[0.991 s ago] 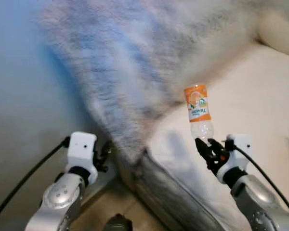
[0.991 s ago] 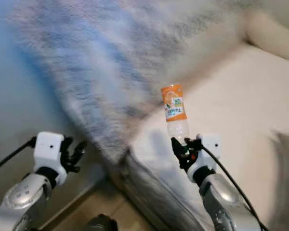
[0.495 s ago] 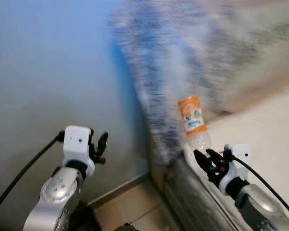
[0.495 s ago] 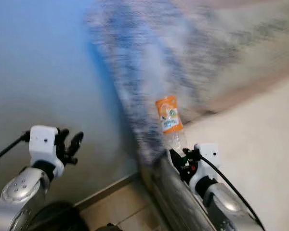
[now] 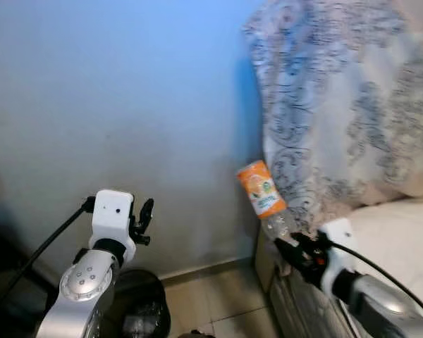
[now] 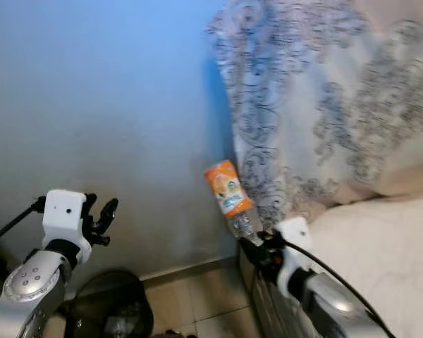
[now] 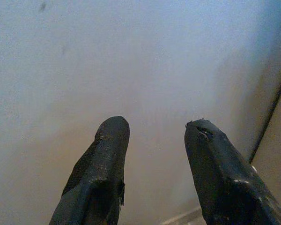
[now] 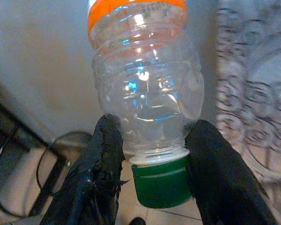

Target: Clean up the room

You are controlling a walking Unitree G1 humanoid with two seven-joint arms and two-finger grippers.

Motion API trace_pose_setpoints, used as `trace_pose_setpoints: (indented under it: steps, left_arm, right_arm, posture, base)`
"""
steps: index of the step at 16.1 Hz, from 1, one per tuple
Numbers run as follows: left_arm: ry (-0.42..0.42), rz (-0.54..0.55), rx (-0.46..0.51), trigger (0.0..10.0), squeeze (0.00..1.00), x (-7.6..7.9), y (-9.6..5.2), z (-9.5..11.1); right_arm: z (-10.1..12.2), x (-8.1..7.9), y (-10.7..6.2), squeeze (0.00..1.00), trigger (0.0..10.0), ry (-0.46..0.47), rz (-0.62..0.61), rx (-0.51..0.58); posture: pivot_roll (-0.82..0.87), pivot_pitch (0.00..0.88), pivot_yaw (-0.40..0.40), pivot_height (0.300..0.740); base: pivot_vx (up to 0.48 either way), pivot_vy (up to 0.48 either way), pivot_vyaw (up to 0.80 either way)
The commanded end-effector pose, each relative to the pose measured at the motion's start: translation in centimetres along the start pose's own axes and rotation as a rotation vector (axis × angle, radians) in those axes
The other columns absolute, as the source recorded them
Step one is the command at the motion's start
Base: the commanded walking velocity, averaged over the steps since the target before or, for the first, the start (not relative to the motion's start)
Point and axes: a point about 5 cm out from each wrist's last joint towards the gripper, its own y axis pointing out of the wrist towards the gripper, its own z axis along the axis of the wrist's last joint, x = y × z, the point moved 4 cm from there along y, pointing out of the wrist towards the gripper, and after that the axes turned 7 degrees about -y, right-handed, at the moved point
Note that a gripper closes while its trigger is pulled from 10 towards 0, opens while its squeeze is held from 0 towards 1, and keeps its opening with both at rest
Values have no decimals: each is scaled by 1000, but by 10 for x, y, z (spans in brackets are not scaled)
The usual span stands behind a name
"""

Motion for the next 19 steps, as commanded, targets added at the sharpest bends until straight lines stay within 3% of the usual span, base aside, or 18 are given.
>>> trace_pose_setpoints:
  steps: [1,5,8,12,17,19]
  left_arm:
    - [-4,11,8,10000,0,1,-1,-1]
    - [4,42,9,10000,0,-3,-10,-5]
    - [4,57,25,10000,0,-5,-6,-2]
    - [-14,65,51,10000,0,-3,-6,3]
    - [-28,80,53,10000,0,-5,-11,1]
    - [-34,72,50,10000,0,-4,-11,1]
  right_arm:
    - [0,-1,6,0,10000,-37,-16,-6]
    - [2,0,23,0,10000,-20,-58,24]
    - [13,1,29,0,10000,4,-87,74]
    - [7,-4,33,0,10000,-4,-69,50]
    - [4,-9,37,0,10000,-61,-52,23]
    - [3,-9,39,0,10000,-203,-45,10]
  posture:
    - [3,0,44,740]
    - [30,0,19,740]
    - [35,0,16,740]
    - [42,0,-1,740]
    - [50,0,-12,740]
    - [49,0,-10,740]
  base:
    - [0,0,700]
    - [0,0,752]
    - [0,0,800]
    - [0,0,800]
    - [0,0,800]
    - [122,0,400]
